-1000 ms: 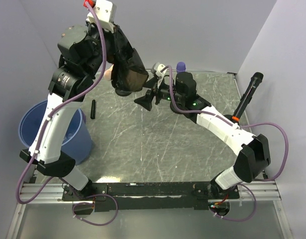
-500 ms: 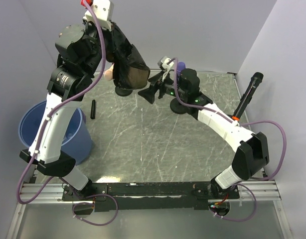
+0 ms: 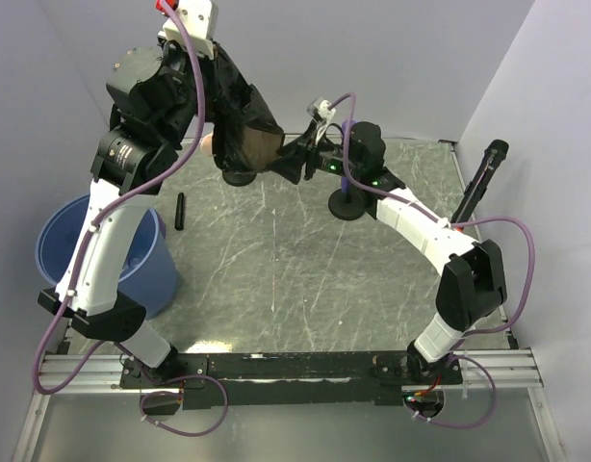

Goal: Put the trash bags into the trash bin
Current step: Unfold the trash bag at the center of the board.

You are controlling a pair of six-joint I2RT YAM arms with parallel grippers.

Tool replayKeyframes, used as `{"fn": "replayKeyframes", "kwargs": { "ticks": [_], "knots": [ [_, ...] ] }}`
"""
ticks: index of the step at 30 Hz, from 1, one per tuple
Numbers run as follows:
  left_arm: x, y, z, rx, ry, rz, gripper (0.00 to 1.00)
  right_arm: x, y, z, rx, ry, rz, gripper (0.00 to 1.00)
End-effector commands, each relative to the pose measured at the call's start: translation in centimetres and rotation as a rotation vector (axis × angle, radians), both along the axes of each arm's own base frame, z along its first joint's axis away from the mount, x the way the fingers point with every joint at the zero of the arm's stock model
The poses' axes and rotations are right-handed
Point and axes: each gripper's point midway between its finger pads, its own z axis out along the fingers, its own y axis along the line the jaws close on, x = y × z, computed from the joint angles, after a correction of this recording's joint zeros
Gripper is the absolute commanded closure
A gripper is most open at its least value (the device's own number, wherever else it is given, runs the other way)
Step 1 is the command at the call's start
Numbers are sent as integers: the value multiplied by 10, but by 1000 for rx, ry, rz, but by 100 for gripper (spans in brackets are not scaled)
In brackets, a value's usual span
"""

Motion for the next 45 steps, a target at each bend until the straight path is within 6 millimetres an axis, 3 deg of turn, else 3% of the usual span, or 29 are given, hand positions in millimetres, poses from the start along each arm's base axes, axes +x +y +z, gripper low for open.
{"fn": "replayKeyframes", "kwargs": {
  "ticks": [1, 5, 11, 17, 19, 21, 22, 23, 25, 27, 29, 31, 32, 34, 36, 37, 38, 39, 40, 41, 42, 43, 44, 45],
  "knots": [
    [3, 9, 8, -32, -25, 38, 99, -29, 5, 32, 51, -75, 169, 55],
    [9, 10, -7, -12, 7, 54, 99, -35, -13, 17, 23, -26, 165, 99],
    [9, 6, -51, 38, 109, 33, 99, -40, -70, 19, -9, 17, 118, 100],
    [2, 5, -62, 40, 137, 6, 100, -60, -86, 32, -27, 25, 150, 100],
    [4, 3, -54, 27, 119, 1, 99, -48, -91, 41, -30, 43, 67, 100],
    [15, -3, -51, 32, 109, 4, 99, -22, -99, 50, -70, 13, -63, 100],
    [22, -1, -45, 23, 95, 31, 99, 3, -108, 59, -98, -44, -178, 100],
    [28, -2, -38, 15, 80, 48, 99, 21, -118, 71, -114, -92, -281, 100],
    [31, 1, -3, -21, -3, 71, 99, 47, -141, 130, -91, -262, -456, 100],
    [22, 7, 36, -53, -129, 88, 99, 53, -158, 193, -54, -430, -571, 100],
    [1, 22, 76, -107, -282, 124, 99, 38, -171, 256, -5, -593, -633, 100],
    [-51, 45, 128, -214, -507, 111, 99, 7, -179, 314, 80, -772, -656, 100],
    [-74, 50, 147, -252, -620, 87, 99, -9, -181, 333, 111, -839, -658, 100],
    [-106, 52, 164, -276, -740, 50, 99, -38, -182, 360, 159, -953, -665, 100],
    [-116, 48, 163, -271, -765, 47, 99, -49, -181, 360, 150, -1008, -680, 100],
    [-109, 44, 152, -257, -733, 49, 99, -46, -177, 346, 121, -1009, -680, 100],
    [-88, 31, 123, -213, -652, 44, 99, -36, -174, 324, 81, -981, -691, 100],
    [-72, 20, 90, -165, -563, 34, 99, -29, -174, 301, 37, -948, -706, 100],
    [-51, 3, 34, -61, -439, 8, 99, -16, -172, 258, -36, -888, -706, 100],
    [-33, -16, -38, 79, -300, -36, 99, -4, -172, 210, -117, -820, -710, 100],
    [-22, -32, -117, 224, -155, -98, 99, 3, -175, 146, -207, -697, -719, 100],
    [-21, -40, -205, 329, 39, -158, 99, 2, -169, 68, -310, -541, -650, 100],
    [-32, -39, -286, 403, 259, -210, 99, -15, -159, -7, -427, -390, -509, 100],
    [-52, -38, -351, 421, 462, -274, 99, -47, -153, -84, -539, -248, -367, 100]
  ]
}}
